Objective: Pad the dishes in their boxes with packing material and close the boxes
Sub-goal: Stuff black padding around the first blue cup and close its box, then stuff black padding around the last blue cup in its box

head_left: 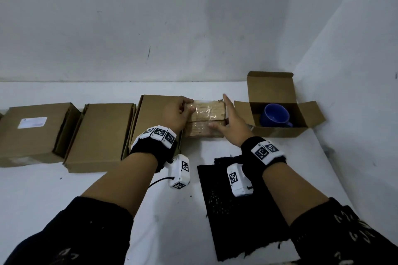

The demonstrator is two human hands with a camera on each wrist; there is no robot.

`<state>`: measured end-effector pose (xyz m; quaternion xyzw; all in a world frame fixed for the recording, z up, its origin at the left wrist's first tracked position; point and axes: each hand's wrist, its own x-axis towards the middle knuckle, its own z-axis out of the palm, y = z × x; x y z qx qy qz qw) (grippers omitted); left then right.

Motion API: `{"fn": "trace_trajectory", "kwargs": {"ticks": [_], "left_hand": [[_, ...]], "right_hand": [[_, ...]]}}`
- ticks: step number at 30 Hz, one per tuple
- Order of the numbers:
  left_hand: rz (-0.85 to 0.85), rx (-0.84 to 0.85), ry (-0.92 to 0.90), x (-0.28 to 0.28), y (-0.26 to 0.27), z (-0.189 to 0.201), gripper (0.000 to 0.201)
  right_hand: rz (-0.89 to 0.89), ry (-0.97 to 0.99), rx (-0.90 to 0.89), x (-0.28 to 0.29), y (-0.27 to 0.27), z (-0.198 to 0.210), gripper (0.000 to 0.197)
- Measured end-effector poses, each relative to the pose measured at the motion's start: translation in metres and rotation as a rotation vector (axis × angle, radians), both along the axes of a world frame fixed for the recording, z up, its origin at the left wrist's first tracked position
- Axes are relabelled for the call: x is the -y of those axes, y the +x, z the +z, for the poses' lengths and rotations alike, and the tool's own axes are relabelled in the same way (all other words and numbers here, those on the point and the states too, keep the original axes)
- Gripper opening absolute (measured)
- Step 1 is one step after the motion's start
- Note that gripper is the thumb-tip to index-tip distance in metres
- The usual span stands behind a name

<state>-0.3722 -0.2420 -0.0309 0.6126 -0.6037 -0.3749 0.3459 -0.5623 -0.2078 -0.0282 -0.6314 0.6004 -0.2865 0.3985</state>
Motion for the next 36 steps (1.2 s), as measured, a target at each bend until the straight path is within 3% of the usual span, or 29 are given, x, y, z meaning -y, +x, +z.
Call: {"fn": "trace_trajectory", "kwargs": {"ticks": [3, 7, 13, 17, 20, 25, 29, 32, 36], "left_hand": [[0.004, -0.009, -0.056, -0.007, 0.002, -0.003, 0.026], [-0.001, 0.028, -0.085, -0.016, 0.003, -0.013, 0.026], [0.008, 0.025, -0.021, -0.031, 0.003, -0.033, 0.028], [0.008, 0.059, -0.014, -0.035, 0.001, -0.034, 0.027], [0.008, 0.137, -0.009, -0.036, -0.001, -0.026, 0.024], [0.013, 0.295, -0.152, -0.053, -0.018, -0.007, 0.021], [-0.183, 0.308, -0.198, -0.082, -0.043, -0.003, 0.021], [-0.32, 0.322, -0.019, -0.105, -0.059, -0.015, 0.024], [-0.404, 0.46, 0.121, -0.127, -0.077, -0.04, 0.039]], "right_hand": [[-0.019, -0.049, -0.117, 0.01, 0.003, -0.001, 0.071], [-0.018, -0.042, -0.285, 0.011, 0.012, -0.011, 0.065], [-0.045, -0.039, -0.373, 0.002, 0.02, -0.032, 0.057], [-0.033, -0.027, -0.315, -0.002, 0.017, -0.035, 0.045], [0.042, 0.017, -0.312, -0.001, 0.008, -0.022, 0.052], [0.065, 0.074, -0.353, -0.019, -0.029, 0.014, 0.037], [0.034, 0.142, -0.414, -0.061, -0.066, 0.023, 0.028], [-0.032, 0.156, -0.495, -0.096, -0.087, 0.01, 0.024], [-0.149, 0.207, -0.519, -0.136, -0.1, -0.018, 0.028]]}}
